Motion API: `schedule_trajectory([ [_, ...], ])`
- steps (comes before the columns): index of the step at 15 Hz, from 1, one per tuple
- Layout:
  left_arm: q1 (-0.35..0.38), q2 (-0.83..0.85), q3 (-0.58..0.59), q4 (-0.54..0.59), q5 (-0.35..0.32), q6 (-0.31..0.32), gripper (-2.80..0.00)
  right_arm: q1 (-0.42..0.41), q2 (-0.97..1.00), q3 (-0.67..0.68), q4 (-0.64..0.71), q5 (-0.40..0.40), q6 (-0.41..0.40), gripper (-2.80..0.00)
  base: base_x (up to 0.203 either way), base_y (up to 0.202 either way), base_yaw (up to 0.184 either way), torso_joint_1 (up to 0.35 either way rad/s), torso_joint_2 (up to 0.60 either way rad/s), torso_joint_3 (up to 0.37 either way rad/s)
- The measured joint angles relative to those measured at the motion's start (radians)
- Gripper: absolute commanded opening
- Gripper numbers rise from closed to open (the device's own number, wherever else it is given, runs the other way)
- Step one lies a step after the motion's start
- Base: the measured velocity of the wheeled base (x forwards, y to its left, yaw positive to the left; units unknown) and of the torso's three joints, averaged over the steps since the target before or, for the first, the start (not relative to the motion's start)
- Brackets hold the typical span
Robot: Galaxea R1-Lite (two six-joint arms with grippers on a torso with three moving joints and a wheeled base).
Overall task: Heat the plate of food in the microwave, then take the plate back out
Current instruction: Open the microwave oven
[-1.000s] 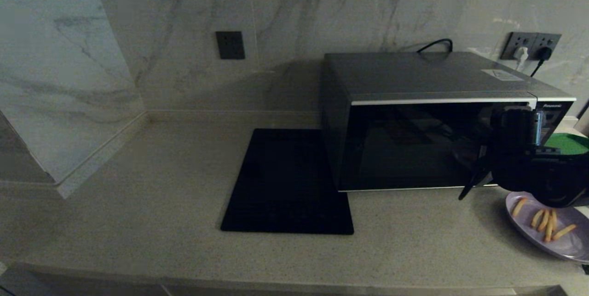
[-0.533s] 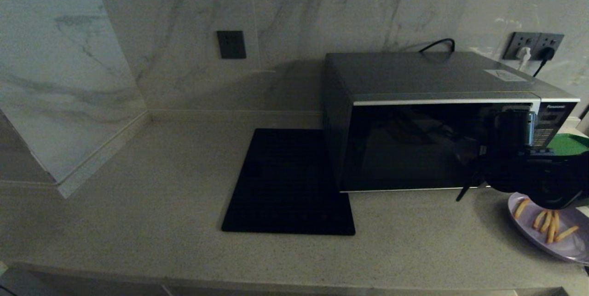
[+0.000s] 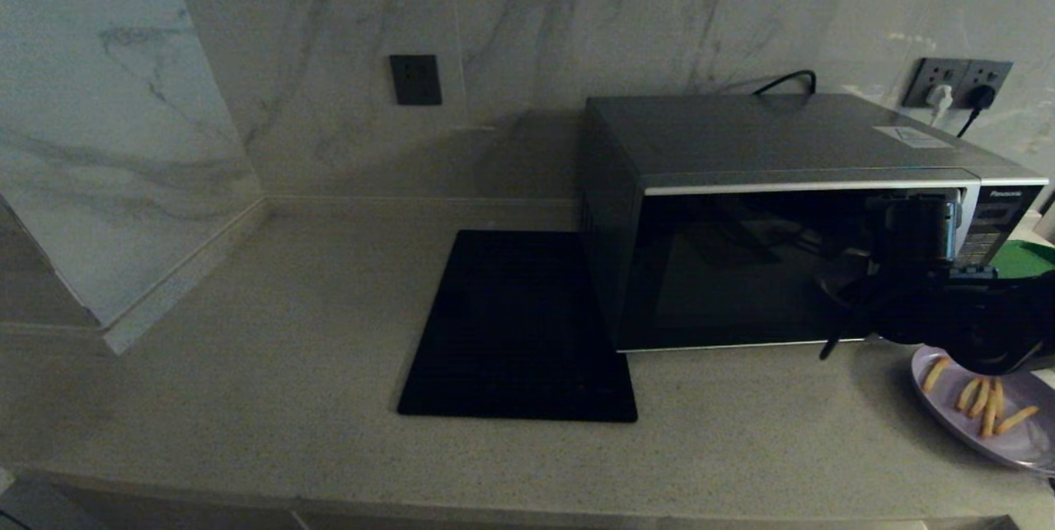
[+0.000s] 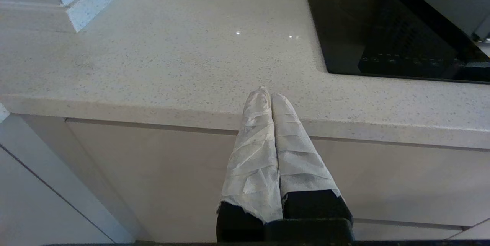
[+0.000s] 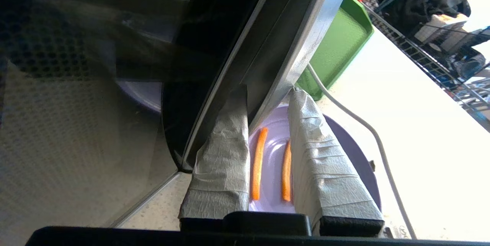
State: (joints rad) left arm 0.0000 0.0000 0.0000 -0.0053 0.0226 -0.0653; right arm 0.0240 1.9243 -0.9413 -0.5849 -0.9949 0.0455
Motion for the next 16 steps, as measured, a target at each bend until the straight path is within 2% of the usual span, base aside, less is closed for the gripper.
schedule_trajectory([
  [3,0.0,0.0,0.0,0.0,0.0,0.0,-2.8,0.0,0.001,0.007,0.006,-0.042,0.007,-2.8,0.0,0.0,0.0,0.0,0.0,0.0],
  [9,0.0,0.0,0.0,0.0,0.0,0.0,-2.8,0.0,-0.004,0.031,-0.001,-0.06,0.016,-2.8,0.0,0.0,0.0,-0.004,0.0,0.002],
  [11,-0.001,0.0,0.0,0.0,0.0,0.0,-2.8,0.004,-0.023,0.065,-0.001,-0.018,0.03,-2.8,0.0,0.0,0.0,0.0,0.0,0.0],
  [13,0.0,0.0,0.0,0.0,0.0,0.0,-2.8,0.013,-0.058,0.123,-0.013,0.077,0.043,-2.8,0.0,0.0,0.0,0.0,0.0,0.0],
  [16,0.0,0.0,0.0,0.0,0.0,0.0,-2.8,0.018,-0.117,0.193,-0.034,0.098,0.047,-2.8,0.0,0.0,0.0,0.0,0.0,0.0],
])
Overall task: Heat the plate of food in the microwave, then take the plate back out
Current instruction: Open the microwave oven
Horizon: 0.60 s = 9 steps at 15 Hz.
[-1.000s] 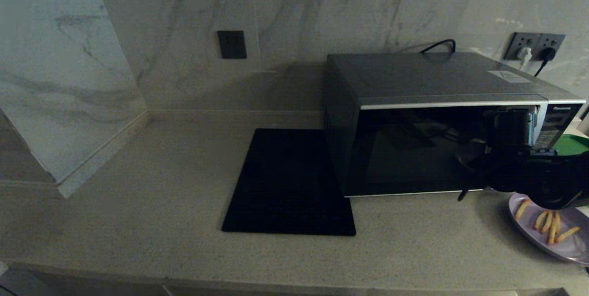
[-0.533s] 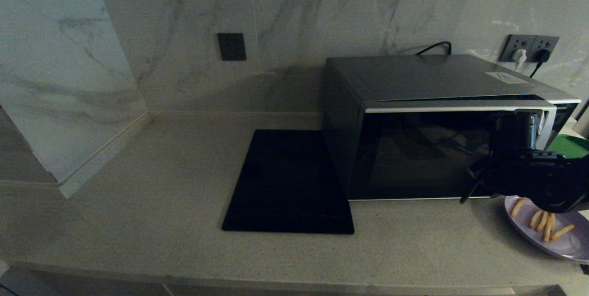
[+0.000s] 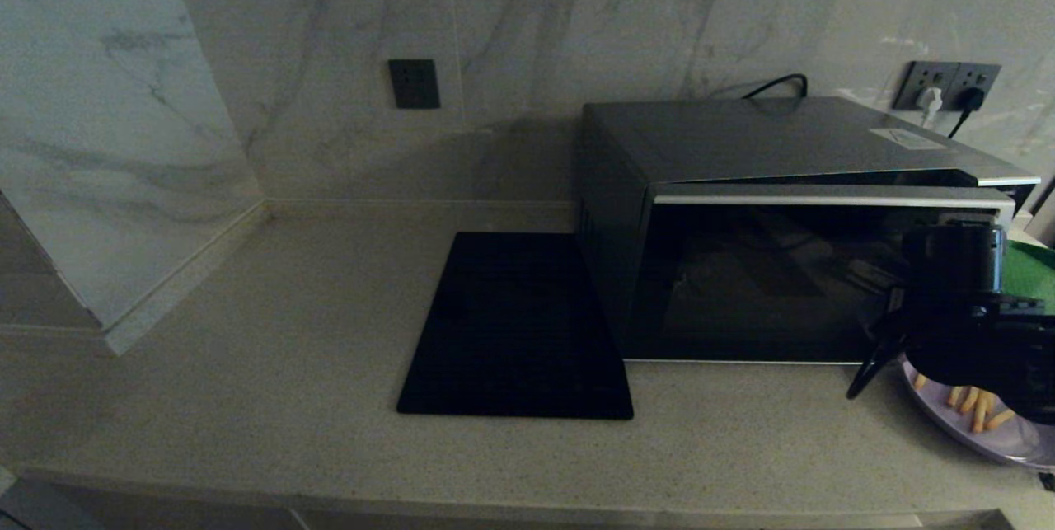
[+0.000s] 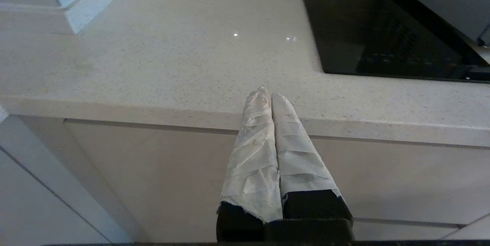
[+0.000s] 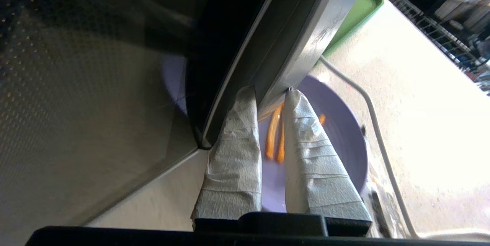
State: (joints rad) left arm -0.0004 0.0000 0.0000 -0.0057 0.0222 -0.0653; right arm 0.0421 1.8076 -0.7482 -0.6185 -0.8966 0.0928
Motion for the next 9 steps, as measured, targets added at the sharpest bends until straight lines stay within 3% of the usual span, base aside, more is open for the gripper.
schedule_trajectory([
  [9,0.0,0.0,0.0,0.0,0.001,0.0,-2.8,0.028,-0.281,0.279,-0.076,0.007,0.004,-2.8,0.0,0.0,0.0,0.0,0.0,0.0],
])
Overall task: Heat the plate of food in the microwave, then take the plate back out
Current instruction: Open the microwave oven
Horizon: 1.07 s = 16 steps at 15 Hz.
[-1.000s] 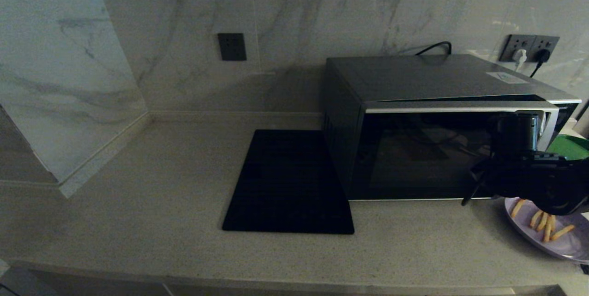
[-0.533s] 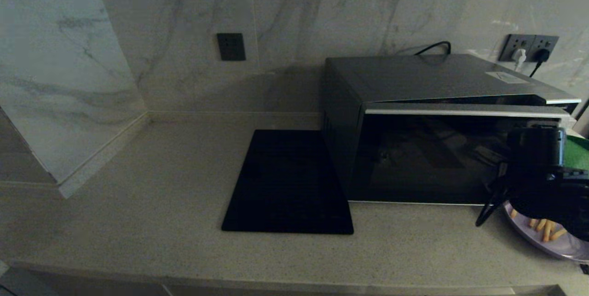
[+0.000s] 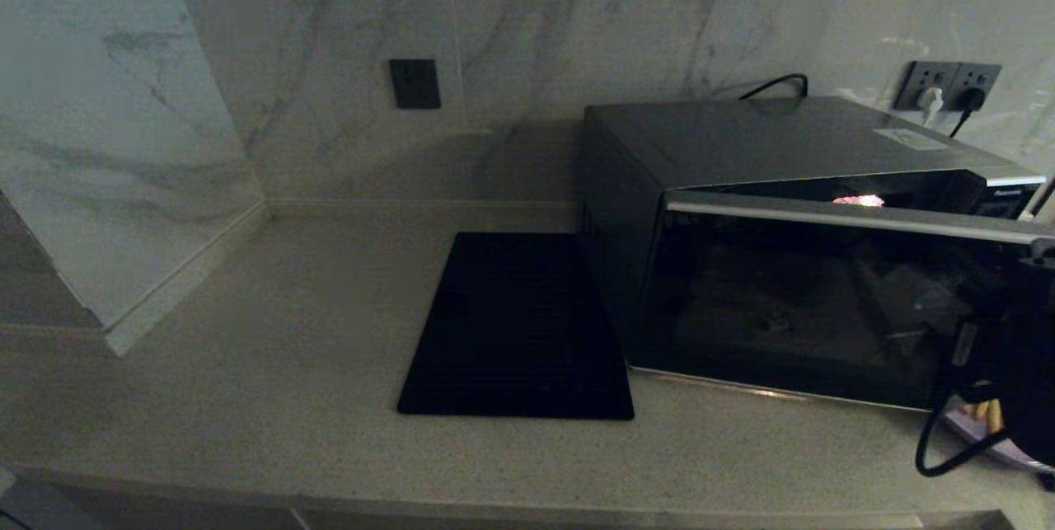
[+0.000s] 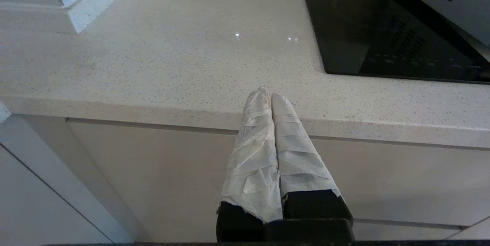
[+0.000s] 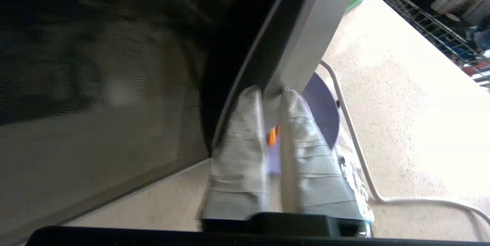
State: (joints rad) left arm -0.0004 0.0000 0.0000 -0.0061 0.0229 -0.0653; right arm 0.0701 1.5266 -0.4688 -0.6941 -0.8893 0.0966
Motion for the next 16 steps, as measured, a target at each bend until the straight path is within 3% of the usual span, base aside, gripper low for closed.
schedule_trajectory([
  [5,0.0,0.0,0.0,0.001,-0.001,0.0,-2.8,0.038,-0.151,0.087,-0.034,0.027,-0.003,-2.8,0.0,0.0,0.0,0.0,0.0,0.0],
  [16,0.0,0.0,0.0,0.001,-0.001,0.0,-2.8,0.052,-0.243,0.125,-0.035,0.054,-0.007,-2.8,0.0,0.0,0.0,0.0,0.0,0.0],
])
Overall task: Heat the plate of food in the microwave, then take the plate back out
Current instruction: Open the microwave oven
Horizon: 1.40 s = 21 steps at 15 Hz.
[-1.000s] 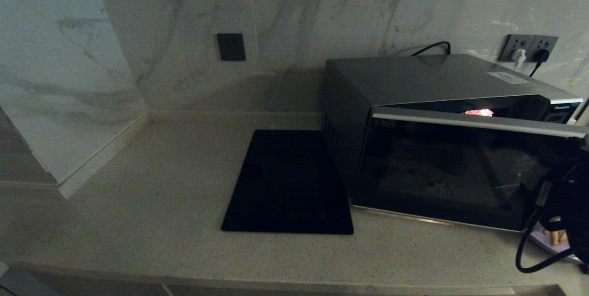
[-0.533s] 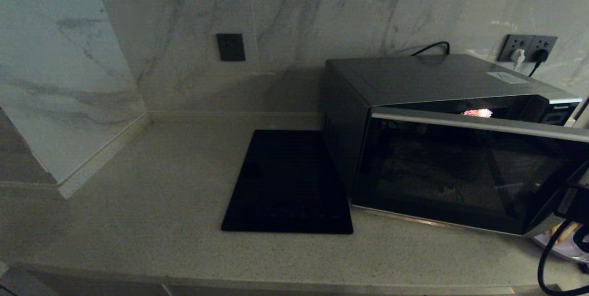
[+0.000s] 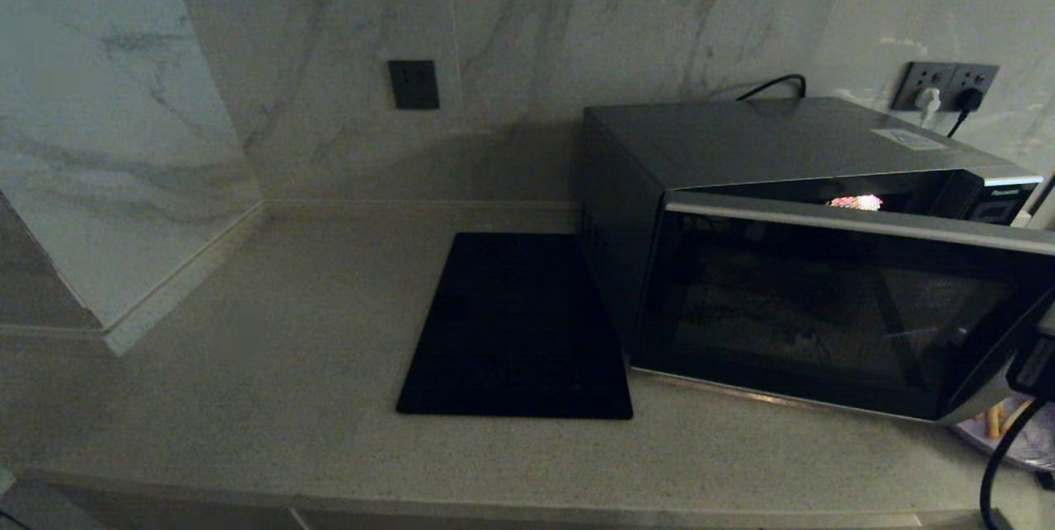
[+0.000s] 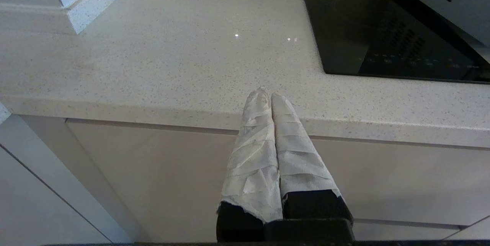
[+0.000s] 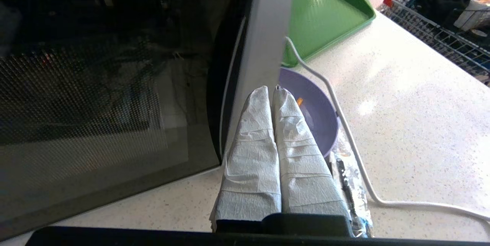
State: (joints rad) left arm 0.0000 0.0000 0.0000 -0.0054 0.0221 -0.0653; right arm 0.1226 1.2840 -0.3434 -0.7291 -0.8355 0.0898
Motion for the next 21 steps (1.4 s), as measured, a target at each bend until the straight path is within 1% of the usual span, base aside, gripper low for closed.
schedule_trajectory([
  [3,0.0,0.0,0.0,0.0,0.0,0.0,-2.8,0.0,-0.053,0.003,0.002,0.001,-0.022,-2.8,0.0,0.0,0.0,0.0,0.0,0.0],
  [9,0.0,0.0,0.0,0.0,0.001,0.0,-2.8,-0.001,-0.161,0.001,0.003,-0.002,-0.038,-2.8,0.0,0.0,0.0,0.0,0.0,0.0],
  [12,0.0,0.0,0.0,0.0,0.0,0.0,-2.8,-0.002,-0.237,-0.027,0.002,-0.004,-0.077,-2.8,0.0,0.0,0.0,0.0,0.0,0.0],
  [17,0.0,0.0,0.0,0.0,0.0,0.0,-2.8,-0.002,-0.334,-0.17,0.004,-0.004,-0.209,-2.8,0.0,0.0,0.0,0.0,0.0,0.0],
  [19,0.0,0.0,0.0,0.0,0.0,0.0,-2.8,-0.003,-0.34,-0.263,0.024,-0.005,-0.241,-2.8,0.0,0.0,0.0,0.0,0.0,0.0],
  [21,0.0,0.0,0.0,0.0,0.0,0.0,-2.8,-0.008,-0.327,-0.402,0.096,-0.005,-0.266,-2.8,0.0,0.0,0.0,0.0,0.0,0.0],
])
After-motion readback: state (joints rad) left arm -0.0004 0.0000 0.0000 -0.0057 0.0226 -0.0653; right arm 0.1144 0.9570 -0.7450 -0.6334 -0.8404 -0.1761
